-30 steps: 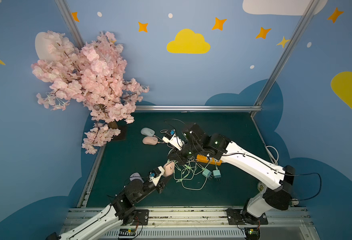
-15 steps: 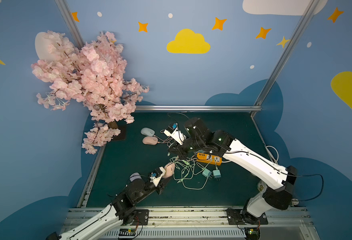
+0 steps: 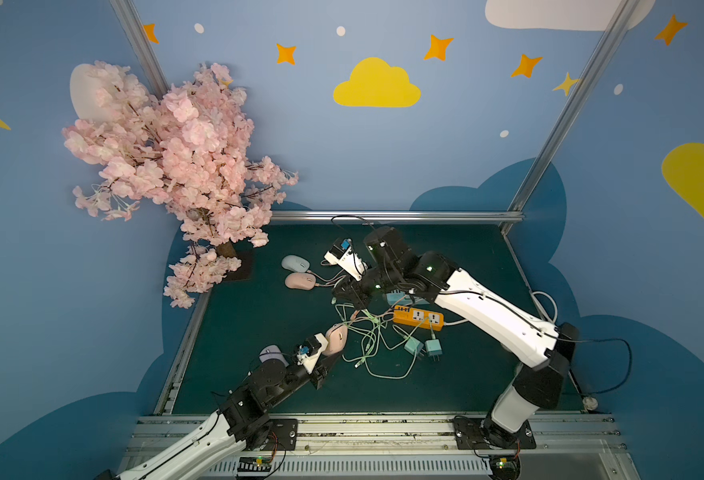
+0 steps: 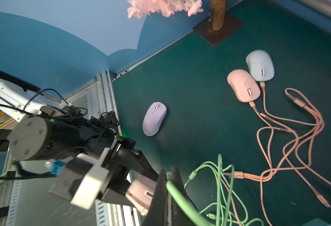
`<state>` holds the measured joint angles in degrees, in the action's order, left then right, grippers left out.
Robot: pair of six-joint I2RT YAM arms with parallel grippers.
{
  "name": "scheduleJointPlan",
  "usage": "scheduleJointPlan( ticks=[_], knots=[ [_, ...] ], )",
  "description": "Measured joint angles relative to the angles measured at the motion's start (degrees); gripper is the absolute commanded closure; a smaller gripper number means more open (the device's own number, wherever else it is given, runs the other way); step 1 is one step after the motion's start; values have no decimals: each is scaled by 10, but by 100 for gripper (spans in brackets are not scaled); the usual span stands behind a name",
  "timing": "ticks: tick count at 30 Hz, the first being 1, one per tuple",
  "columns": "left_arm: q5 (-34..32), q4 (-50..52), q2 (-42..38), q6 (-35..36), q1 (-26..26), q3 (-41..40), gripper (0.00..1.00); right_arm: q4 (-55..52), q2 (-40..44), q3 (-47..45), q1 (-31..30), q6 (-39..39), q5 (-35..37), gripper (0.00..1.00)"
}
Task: Unplug the wireless mouse
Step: Place the power cord at the center of the board, then place the mouse at the center of the board.
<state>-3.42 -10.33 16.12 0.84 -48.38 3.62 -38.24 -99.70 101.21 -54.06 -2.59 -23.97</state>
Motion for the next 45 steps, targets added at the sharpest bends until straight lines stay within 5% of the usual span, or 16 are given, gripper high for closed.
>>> scheduleJointPlan(
  ticks=[8,18,20,22,24,29,35,39,45],
  knots=[
    [35,42,-141,11,0,-6,80,43,-112,-11,6,-50,-50,100],
    [64,57,-155,23,0,-7,80,151,-194,-36,13,-144,-132,98],
    [62,59,-155,24,0,-7,80,179,-213,-47,14,-169,-161,84],
    [57,65,-155,22,0,-7,80,198,-229,-56,15,-187,-186,14],
    [47,75,-155,13,0,-7,81,205,-228,-69,18,-194,-202,11],
    [22,85,-155,-20,0,-7,82,188,-153,-91,32,-175,-209,9],
    [-36,115,-127,-85,6,17,83,183,70,-148,86,-149,-187,9],
    [-35,124,8,-125,36,90,88,190,188,-221,120,-138,-167,9],
    [42,74,249,-188,149,160,84,188,241,-339,150,-136,-128,7]
  ],
)
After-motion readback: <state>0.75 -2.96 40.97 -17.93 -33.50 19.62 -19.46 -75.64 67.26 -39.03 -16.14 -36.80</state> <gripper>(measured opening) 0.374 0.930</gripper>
